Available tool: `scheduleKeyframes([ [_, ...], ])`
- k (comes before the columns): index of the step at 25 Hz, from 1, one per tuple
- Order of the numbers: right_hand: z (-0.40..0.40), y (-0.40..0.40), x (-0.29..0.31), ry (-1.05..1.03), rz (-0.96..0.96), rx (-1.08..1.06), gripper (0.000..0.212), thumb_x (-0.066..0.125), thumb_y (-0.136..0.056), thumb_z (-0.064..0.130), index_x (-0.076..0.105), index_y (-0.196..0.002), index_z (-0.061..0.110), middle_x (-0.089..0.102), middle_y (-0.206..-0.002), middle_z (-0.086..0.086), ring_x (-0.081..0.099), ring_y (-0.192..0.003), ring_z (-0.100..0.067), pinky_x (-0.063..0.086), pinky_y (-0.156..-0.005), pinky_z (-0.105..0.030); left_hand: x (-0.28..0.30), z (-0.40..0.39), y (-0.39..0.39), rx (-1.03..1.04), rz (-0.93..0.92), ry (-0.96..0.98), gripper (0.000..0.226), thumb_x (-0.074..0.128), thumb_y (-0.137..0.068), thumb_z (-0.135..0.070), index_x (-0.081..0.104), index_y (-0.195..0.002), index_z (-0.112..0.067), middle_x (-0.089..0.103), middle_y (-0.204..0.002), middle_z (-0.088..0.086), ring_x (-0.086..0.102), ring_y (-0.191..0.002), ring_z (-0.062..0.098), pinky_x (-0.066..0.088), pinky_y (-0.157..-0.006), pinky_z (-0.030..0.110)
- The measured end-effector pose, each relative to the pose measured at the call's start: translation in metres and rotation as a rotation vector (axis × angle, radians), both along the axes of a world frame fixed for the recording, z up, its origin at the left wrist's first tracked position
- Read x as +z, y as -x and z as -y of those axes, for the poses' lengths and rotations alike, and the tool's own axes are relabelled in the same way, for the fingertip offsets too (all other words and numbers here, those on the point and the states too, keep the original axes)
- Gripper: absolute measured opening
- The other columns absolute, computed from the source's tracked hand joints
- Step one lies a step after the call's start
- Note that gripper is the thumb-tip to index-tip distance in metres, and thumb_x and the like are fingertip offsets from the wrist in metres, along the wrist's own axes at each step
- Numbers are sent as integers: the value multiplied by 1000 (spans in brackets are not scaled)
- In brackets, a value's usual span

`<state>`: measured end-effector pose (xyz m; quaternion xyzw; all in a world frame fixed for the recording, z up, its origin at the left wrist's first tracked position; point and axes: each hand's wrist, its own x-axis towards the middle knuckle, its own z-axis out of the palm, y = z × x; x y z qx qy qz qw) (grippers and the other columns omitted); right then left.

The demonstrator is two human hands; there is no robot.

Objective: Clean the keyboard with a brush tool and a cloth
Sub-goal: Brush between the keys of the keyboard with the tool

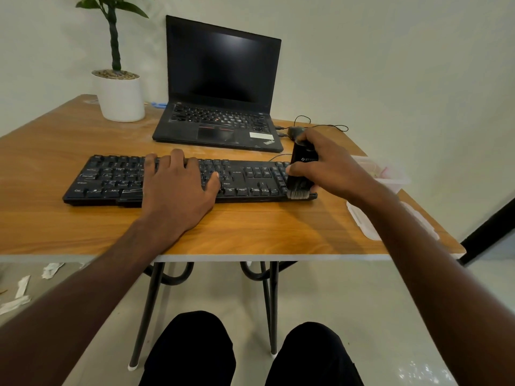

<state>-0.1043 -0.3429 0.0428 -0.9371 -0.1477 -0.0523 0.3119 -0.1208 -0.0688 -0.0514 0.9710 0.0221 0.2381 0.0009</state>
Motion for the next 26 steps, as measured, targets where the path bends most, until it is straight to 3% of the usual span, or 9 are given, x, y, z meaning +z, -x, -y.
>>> scheduleKeyframes([
  [4,-21,-34,-3,-83,21,14,44,75,-93,24,47,-126,27,57,-121,-3,66,-106,-25,66,-71,-41,0,0,-1,-2,-12,-15,72,27,-105,-63,65,-130,-7,58,-129,21,58,-122,38,28,-120,62],
  [8,-32,-60,-10,-106,152,-40,42,75,-91,31,45,-121,32,60,-111,7,61,-110,-25,60,-89,-50,1,1,-1,10,-18,-10,72,27,-105,-64,64,-134,-10,57,-133,19,57,-126,37,25,-122,61],
  [11,-30,-45,-14,-91,157,-54,43,74,-93,29,45,-125,28,60,-114,3,63,-103,-19,61,-80,-35,0,0,-2,14,0,2,71,29,-105,-65,64,-134,-10,58,-132,19,57,-125,37,23,-123,62],
  [16,-14,6,-21,-70,194,-82,41,74,-91,29,48,-122,30,56,-98,16,63,-91,-9,61,-75,-32,-1,1,1,4,6,4,71,30,-105,-65,66,-132,-10,58,-130,18,58,-123,36,22,-123,62],
  [21,-38,19,-24,-240,239,-138,43,74,-92,25,47,-125,28,59,-105,14,64,-90,-6,56,-68,-17,2,1,2,-1,-3,10,71,29,-105,-65,65,-135,-12,58,-133,17,57,-126,35,19,-124,61],
  [23,-54,23,-34,-261,249,-47,43,74,-92,24,46,-125,28,56,-102,16,64,-91,-5,59,-69,-19,1,0,1,-1,7,18,70,29,-105,-65,65,-134,-12,58,-133,17,57,-126,35,19,-124,61],
  [26,-52,23,-34,-98,299,-28,46,76,-90,27,48,-126,27,58,-106,13,63,-91,-7,55,-73,-19,-1,0,-1,-1,15,26,71,29,-104,-65,65,-133,-13,58,-131,17,58,-125,35,19,-124,62],
])
